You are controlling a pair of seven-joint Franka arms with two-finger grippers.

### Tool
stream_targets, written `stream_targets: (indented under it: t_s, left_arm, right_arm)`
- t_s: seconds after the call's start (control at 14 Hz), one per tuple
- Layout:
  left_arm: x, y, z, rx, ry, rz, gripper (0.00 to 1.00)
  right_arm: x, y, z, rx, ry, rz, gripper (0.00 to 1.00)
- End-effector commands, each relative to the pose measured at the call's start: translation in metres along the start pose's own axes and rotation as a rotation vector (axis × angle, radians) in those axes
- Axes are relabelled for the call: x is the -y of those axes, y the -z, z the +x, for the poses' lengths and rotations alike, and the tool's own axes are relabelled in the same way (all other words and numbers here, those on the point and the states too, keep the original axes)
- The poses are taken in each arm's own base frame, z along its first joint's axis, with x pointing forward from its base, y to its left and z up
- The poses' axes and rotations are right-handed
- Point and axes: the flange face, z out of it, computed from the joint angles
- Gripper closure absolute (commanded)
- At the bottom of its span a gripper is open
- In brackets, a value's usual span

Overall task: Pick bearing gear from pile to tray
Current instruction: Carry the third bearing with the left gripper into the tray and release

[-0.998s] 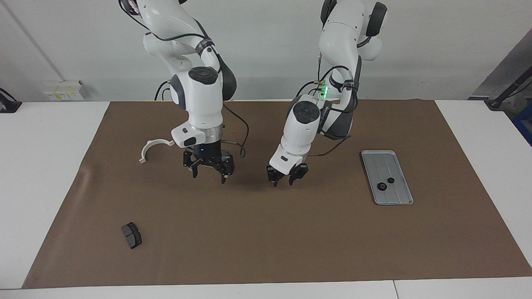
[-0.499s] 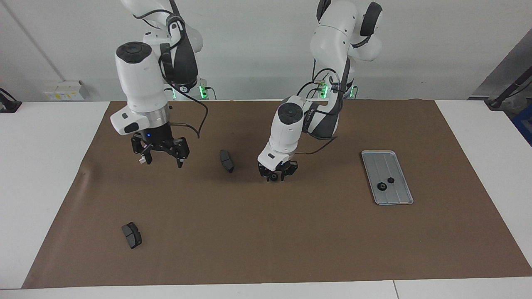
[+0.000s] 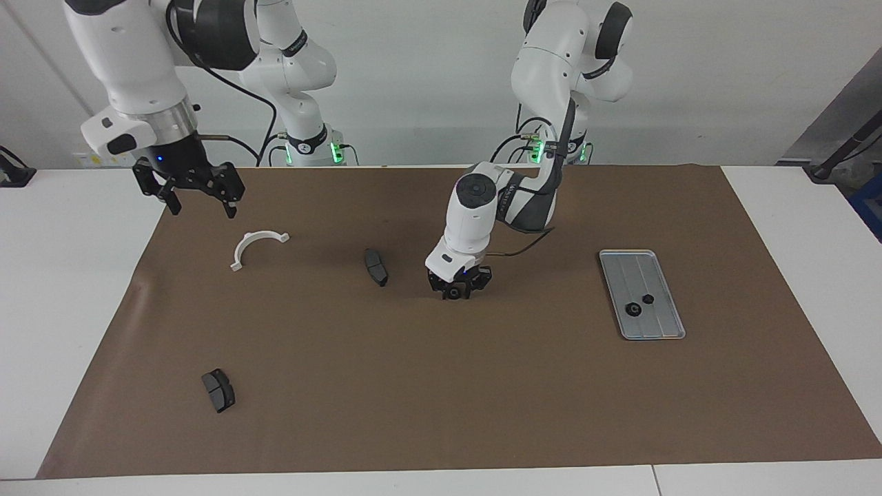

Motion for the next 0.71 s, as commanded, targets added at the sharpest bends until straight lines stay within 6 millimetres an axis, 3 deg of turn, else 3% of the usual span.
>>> stream_targets:
  t_s: [0.0, 0.36, 0.64]
  left_arm:
    - [0.002, 0.007, -0.012, -0.019, -0.011, 0.013, 0.44]
    - [0.0, 0.007, -0.015, -0.016, -0.017, 0.015, 0.57]
    - [-0.001, 0.006, -0.016, -0.013, -0.02, 0.016, 0.76]
  right_arm:
    - [-0.003, 0.001, -0.003, 0.043, 0.011, 0.03, 0.0]
    - [0.005, -0.008, -0.008, 0.038, 0.003, 0.033, 0.0]
    - [0.009, -0.007, -0.01, 0.049, 0.007, 0.032, 0.0]
